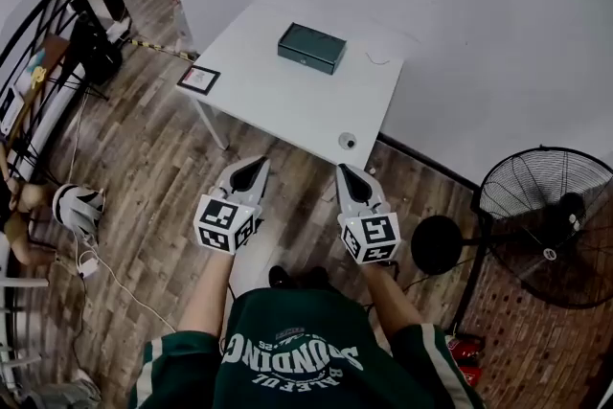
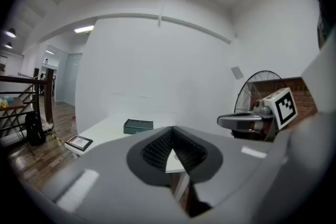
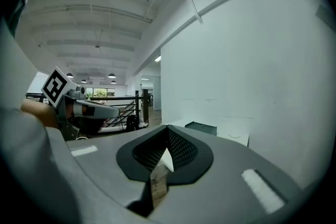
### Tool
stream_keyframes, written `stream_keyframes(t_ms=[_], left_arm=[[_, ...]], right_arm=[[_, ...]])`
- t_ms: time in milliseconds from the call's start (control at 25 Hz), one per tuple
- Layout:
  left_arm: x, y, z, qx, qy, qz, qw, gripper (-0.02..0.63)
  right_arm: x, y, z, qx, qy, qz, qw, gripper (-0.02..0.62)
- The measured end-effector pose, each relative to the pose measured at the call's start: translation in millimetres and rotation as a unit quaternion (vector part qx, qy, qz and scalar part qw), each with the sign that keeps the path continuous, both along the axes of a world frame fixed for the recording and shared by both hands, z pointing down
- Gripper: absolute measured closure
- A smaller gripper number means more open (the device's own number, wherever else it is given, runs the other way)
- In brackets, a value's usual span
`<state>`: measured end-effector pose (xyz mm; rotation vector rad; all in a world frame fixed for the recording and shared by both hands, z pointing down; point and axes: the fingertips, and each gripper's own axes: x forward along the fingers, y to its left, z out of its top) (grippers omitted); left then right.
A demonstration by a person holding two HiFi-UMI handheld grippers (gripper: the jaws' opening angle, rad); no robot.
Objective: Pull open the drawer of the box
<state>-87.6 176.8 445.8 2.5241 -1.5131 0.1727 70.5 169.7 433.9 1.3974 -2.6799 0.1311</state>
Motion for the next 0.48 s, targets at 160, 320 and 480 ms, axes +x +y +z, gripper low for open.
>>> stream_keyframes(t_ms=[160, 320, 480], left_arm=[[-6.9, -2.1, 4.4, 0.0, -0.001, 0.01, 1.0, 0.554], [-16.6, 1.3, 5.6, 0.002, -0.001, 0.021, 0.9998, 0.554], [-22.2, -4.5, 9.2, -0.003, 0.002, 0.023, 0.9997, 0.554]], right_arm=[[-8.0, -0.3, 5.2, 0.001, -0.001, 0.006, 1.0, 0.594], [-18.3, 5.7, 6.9, 0.002, -0.001, 0.016, 1.0, 0.594], [-22.1, 5.0, 12.5, -0.009, -0.008, 0.022, 1.0, 0.594]])
